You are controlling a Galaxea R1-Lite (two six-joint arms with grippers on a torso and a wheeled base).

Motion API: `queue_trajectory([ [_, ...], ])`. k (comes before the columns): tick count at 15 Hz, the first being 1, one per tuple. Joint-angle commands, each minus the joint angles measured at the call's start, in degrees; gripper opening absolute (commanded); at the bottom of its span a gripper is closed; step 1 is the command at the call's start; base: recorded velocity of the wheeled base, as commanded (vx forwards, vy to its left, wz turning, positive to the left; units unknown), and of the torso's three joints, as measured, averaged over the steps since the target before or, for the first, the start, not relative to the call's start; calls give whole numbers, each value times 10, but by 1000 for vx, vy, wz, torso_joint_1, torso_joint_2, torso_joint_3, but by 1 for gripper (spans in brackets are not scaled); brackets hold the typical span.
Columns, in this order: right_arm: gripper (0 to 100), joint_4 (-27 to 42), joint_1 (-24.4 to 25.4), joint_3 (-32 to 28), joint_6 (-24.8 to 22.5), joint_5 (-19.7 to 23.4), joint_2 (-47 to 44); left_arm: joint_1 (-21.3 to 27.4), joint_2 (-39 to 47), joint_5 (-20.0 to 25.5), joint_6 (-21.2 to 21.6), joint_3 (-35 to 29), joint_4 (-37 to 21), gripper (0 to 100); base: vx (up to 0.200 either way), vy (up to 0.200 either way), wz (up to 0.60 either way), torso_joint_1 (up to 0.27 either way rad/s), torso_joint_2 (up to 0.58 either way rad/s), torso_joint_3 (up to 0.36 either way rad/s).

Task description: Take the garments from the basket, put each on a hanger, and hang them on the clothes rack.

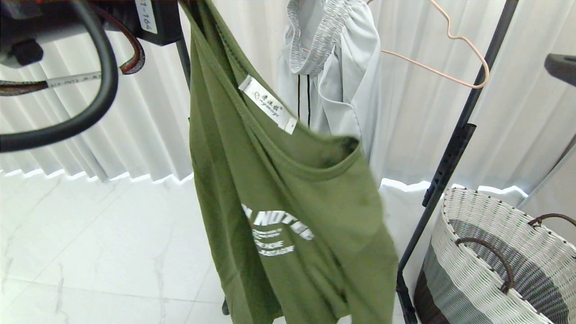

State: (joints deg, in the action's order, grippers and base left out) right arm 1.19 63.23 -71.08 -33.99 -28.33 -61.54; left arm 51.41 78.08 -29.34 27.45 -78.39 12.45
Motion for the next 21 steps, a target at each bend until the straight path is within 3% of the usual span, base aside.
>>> queue_trajectory([
  [1, 100, 0, 4, 9, 4, 0, 21, -4, 0, 0, 0, 1, 0, 0, 0, 0, 0, 0, 0, 0],
  [3, 100, 4, -3, 8, 15, -3, 22, -4, -1, 0, 1, 2, 0, 0, 0, 0, 0, 0, 0, 0],
  [5, 100, 52, -65, -7, 22, -4, 23, -4, -6, 0, 1, 5, 0, 0, 0, 0, 0, 0, 0, 0],
  [6, 100, 173, -158, -49, 60, -3, 22, -4, -13, 0, 1, 11, 0, 0, 0, 0, 0, 0, 0, 0],
  [7, 100, 256, -191, -78, 107, -1, 18, -4, -17, 0, 1, 15, 0, 0, 0, 0, 0, 0, 0, 0],
  [9, 100, 391, -199, -127, 222, 0, 5, -4, -27, 0, 2, 23, 0, 0, 0, 0, 0, 0, 0, 0],
  [10, 100, 434, -199, -138, 261, 13, 3, -4, -31, 0, 2, 26, 0, 0, 0, 0, 0, 0, 0, 0],
  [13, 100, 442, -199, -136, 334, 146, 14, -4, -39, 0, 2, 32, 0, 0, 0, 0, 0, 0, 0, 0],
  [15, 100, 442, -205, -129, 349, 175, 21, -4, -40, 0, 1, 32, 0, 0, 0, 0, 0, 0, 0, 0],
  [16, 100, 442, -229, -112, 344, 167, 21, -4, -40, 1, 1, 33, 0, 0, 0, 0, 0, 0, 0, 0],
  [19, 100, 442, -278, -53, 292, 74, 30, -4, -42, 1, 0, 39, 0, 0, 0, 0, 0, 0, 0, 0],
  [21, 100, 442, -299, -26, 287, 61, 39, -4, -43, 0, 0, 39, 0, 0, 0, 0, 0, 0, 0, 0],
])
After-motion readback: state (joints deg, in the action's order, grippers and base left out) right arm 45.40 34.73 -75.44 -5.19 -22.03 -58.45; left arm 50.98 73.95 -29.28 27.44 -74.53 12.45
